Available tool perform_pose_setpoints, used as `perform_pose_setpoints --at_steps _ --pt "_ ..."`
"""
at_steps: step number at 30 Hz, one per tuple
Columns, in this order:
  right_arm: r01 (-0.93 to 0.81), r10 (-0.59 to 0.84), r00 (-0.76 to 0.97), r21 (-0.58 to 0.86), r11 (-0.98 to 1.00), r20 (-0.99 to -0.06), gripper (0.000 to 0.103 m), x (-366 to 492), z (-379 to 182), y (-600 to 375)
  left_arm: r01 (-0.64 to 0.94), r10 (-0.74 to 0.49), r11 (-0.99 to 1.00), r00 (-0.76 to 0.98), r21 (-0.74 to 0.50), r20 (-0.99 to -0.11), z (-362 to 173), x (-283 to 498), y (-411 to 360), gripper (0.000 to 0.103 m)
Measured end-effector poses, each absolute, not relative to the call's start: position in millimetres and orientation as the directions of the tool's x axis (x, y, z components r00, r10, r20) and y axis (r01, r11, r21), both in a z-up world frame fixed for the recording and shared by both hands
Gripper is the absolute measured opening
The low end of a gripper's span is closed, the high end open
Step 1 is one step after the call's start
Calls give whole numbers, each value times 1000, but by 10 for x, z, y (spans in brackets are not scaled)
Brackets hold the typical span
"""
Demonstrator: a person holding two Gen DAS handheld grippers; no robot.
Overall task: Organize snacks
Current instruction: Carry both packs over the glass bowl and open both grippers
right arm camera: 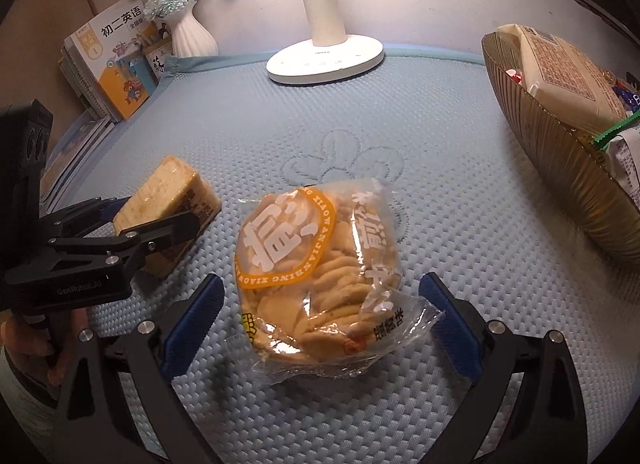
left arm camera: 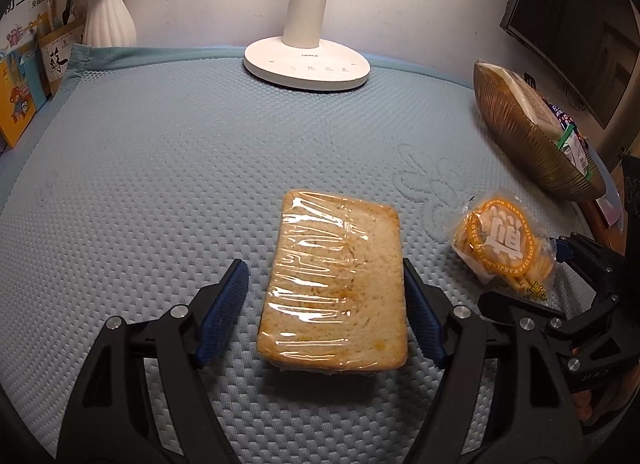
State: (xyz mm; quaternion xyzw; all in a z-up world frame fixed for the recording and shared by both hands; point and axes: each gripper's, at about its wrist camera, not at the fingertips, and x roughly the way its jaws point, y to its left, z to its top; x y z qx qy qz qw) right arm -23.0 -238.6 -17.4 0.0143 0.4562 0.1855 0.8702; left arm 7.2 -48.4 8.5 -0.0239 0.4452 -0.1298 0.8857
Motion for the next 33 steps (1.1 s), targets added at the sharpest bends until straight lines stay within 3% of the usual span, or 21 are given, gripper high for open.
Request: perform_pose_setpoints --at_steps 3,5,6,7,8,12,18,22,27,33 --pt "-303 311 537 165 939 -784 84 -272 -144 -2371 209 -239 968 572 -142 -785 85 75 -502 74" --pt "-303 296 558 142 942 -775 66 -330 -124 -2375 199 -222 972 579 -128 -785 87 70 -510 68" --pt "-305 291 569 131 943 -769 65 -359 -108 -2363 198 -220 972 583 -126 -782 93 59 -513 65" --pt "-305 278 582 111 946 -765 63 -386 -88 -2336 197 -220 972 590 -125 -777 99 44 -517 54" --pt "-306 263 595 88 948 -759 62 -425 -65 -2310 189 -208 975 596 -116 -775 103 32 -517 55" --pt "-323 311 591 135 937 -744 60 -599 58 -2359 180 -186 979 613 -93 -768 167 -7 -542 54" --pt "-273 356 659 231 934 -662 60 -797 639 -2950 282 -330 941 642 -187 -692 666 -31 -877 54" --pt "-162 293 745 263 951 -600 60 -732 1054 -3608 401 -434 892 626 -209 -648 988 89 -1428 54" --pt "46 136 776 270 962 -616 60 -389 1211 -4384 507 -527 830 572 -234 -629 1143 324 -2190 54" --pt "110 94 797 297 949 -597 61 5 1393 -4779 548 -572 794 530 -263 -626 1161 636 -2897 54"
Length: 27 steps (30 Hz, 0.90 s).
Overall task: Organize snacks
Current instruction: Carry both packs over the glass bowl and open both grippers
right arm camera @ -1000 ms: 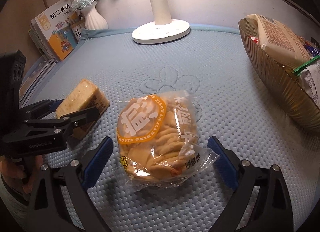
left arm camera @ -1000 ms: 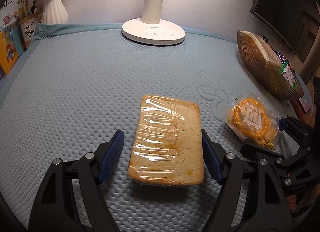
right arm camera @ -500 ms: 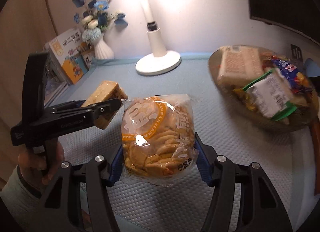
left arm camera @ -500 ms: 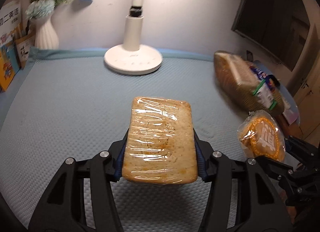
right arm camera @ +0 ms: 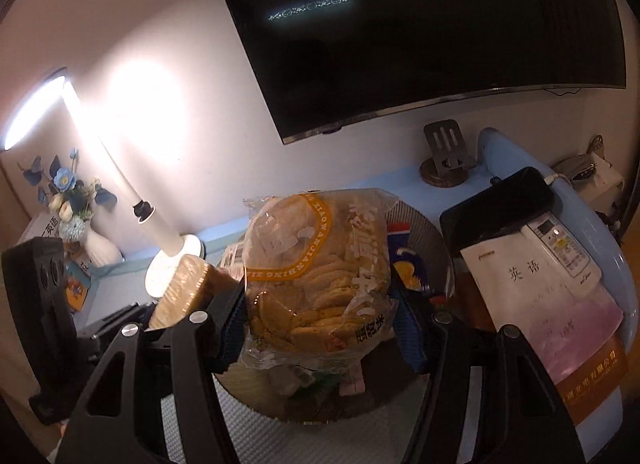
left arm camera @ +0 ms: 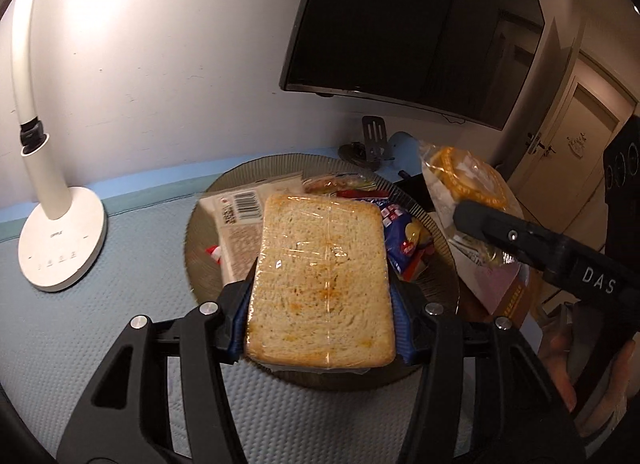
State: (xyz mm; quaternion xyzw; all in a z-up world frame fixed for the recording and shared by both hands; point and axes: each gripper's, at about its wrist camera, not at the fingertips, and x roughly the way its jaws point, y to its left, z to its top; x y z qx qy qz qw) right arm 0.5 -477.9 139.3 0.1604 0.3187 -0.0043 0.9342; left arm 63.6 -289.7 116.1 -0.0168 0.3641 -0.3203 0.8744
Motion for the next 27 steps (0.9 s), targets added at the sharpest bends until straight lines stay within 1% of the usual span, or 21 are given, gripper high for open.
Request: perform_pose_setpoints --at_steps 2,3,4,6,9,12,14,19,22,27 --pt "130 56 798 262 956 -600 66 138 1418 -4797 542 -576 795 533 -272 -619 1172 704 -3028 56" --pt "127 59 791 257 958 -609 67 192 1402 -4804 538 -573 799 544 -269 -613 1170 727 -3063 69" --pt "113 86 782 276 954 -617 67 242 1374 -4832 524 -560 810 558 -264 -612 1169 745 -3069 86" --pt "89 142 774 327 941 -618 67 231 1327 -4876 511 -571 809 561 -292 -600 1171 749 -2992 86" --pt "99 161 771 366 925 -616 67 113 1241 -4970 491 -568 814 563 -310 -600 1155 722 -2790 86" --pt "107 211 760 439 892 -615 67 -4 1110 -5055 458 -556 826 570 -328 -605 1109 674 -2516 86" --pt "116 218 754 453 884 -619 68 -87 1052 -5039 439 -549 833 578 -338 -604 1087 611 -2343 86" --pt "84 246 744 452 888 -621 68 -277 960 -4774 376 -505 863 604 -338 -617 998 408 -1834 86" --pt "55 249 738 424 904 -627 69 -381 937 -4507 327 -461 887 626 -326 -629 937 272 -1475 86" --pt "-48 280 741 368 929 -610 76 -563 901 -3844 223 -339 940 681 -257 -650 813 72 -879 86"
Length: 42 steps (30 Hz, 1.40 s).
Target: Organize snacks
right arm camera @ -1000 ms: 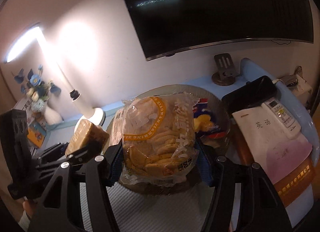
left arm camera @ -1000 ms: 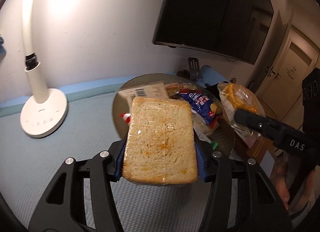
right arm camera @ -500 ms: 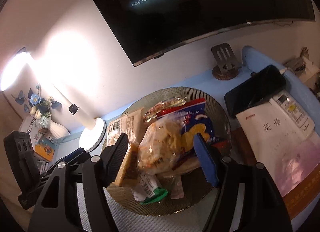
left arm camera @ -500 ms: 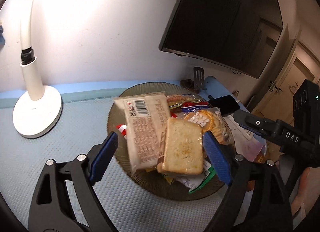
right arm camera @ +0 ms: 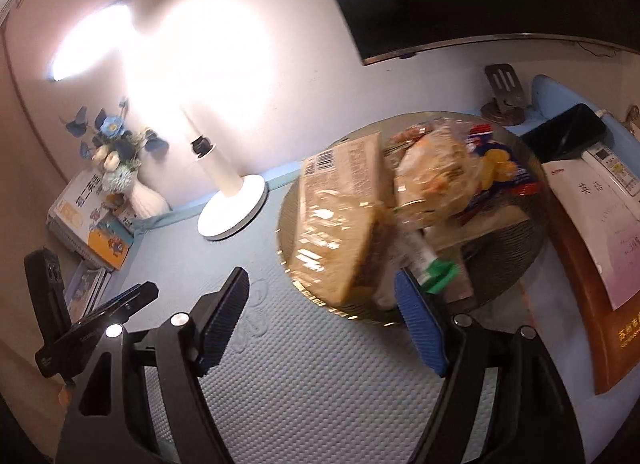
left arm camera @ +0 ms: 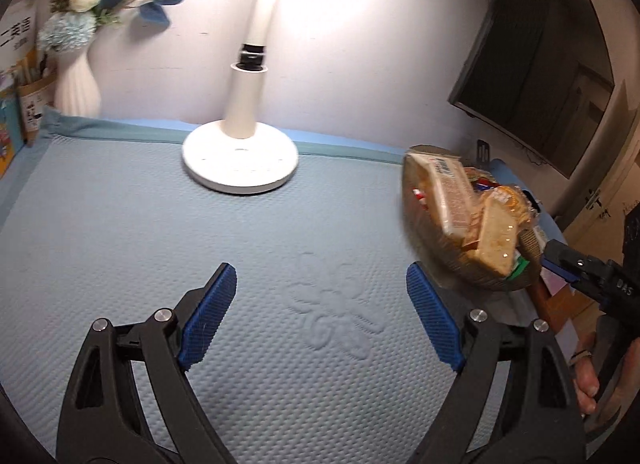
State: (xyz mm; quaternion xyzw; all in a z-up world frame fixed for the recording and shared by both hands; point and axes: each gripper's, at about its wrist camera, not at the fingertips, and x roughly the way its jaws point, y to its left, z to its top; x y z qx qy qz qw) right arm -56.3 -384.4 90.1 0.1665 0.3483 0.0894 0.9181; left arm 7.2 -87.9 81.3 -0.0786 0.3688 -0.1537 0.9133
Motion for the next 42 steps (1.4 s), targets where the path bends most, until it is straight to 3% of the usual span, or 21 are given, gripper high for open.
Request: perform_pose_setpoints --at_steps 6,9,13,20,42 --pt "-142 285 735 272 952 -615 76 -575 667 -2935 112 -209 976 705 -185 -677 514 29 -469 88" --pt "-140 223 734 179 974 -642 78 -501 479 -2601 68 -147 988 709 -141 -690 317 25 -414 88" --pt "-147 180 710 107 983 -680 80 -452 206 -2342 54 -143 987 740 -153 -658 319 -20 -345 91" --pt "-121 164 697 112 986 -698 92 -439 36 -2336 55 -86 996 780 -69 -619 351 -141 -492 94" --pt "-127 158 704 97 987 -692 98 -445 41 -2316 64 -83 997 803 -53 -590 393 -187 -507 96"
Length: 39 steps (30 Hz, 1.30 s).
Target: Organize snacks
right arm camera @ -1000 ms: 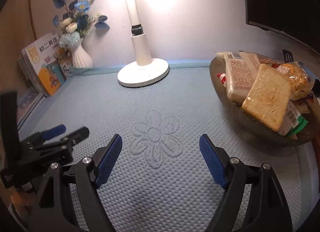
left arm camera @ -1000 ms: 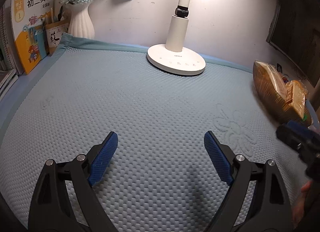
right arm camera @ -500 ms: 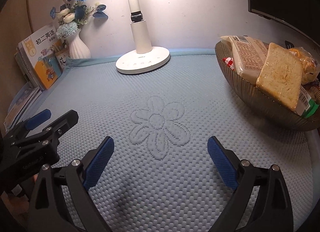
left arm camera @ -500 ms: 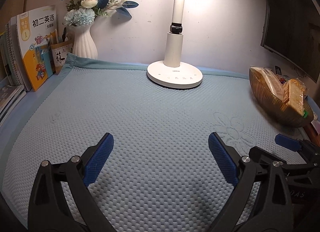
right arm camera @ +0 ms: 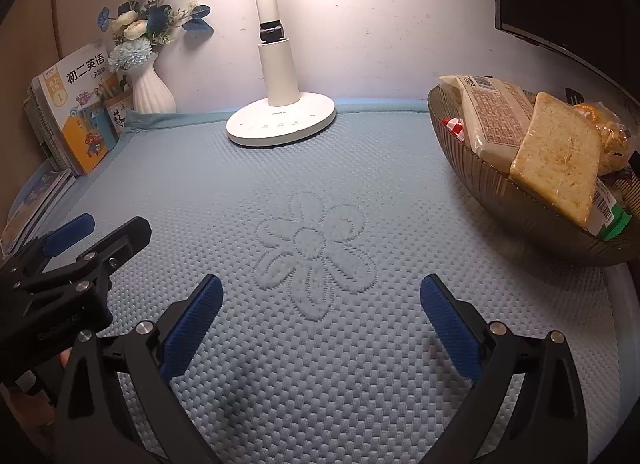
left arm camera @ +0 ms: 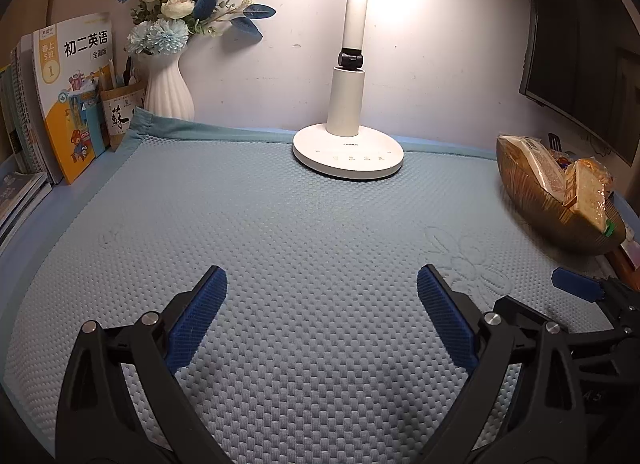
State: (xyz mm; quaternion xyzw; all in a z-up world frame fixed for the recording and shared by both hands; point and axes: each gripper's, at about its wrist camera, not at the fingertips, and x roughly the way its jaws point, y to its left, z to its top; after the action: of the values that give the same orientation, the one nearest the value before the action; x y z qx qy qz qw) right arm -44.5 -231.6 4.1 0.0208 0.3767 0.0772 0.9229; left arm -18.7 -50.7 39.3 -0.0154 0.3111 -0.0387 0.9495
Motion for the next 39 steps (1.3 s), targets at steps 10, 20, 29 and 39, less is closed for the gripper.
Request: perform_pose_setpoints --at_steps 10,20,29,39 --pt "-113 141 705 87 990 -695 98 -463 44 -2319 64 -74 997 794 -37 -604 369 -155 -514 98" --pt "-107 127 707 72 992 -696 98 -468 52 -2298 47 -61 998 787 -39 -614 358 -136 -475 100" --pt "-103 120 704 67 992 -700 98 -465 62 -2301 31 -46 999 781 -36 -623 350 -123 -464 100" --pt "-100 114 703 61 993 -702 98 -464 62 -2292 20 -38 999 781 -37 -624 338 -133 -462 100"
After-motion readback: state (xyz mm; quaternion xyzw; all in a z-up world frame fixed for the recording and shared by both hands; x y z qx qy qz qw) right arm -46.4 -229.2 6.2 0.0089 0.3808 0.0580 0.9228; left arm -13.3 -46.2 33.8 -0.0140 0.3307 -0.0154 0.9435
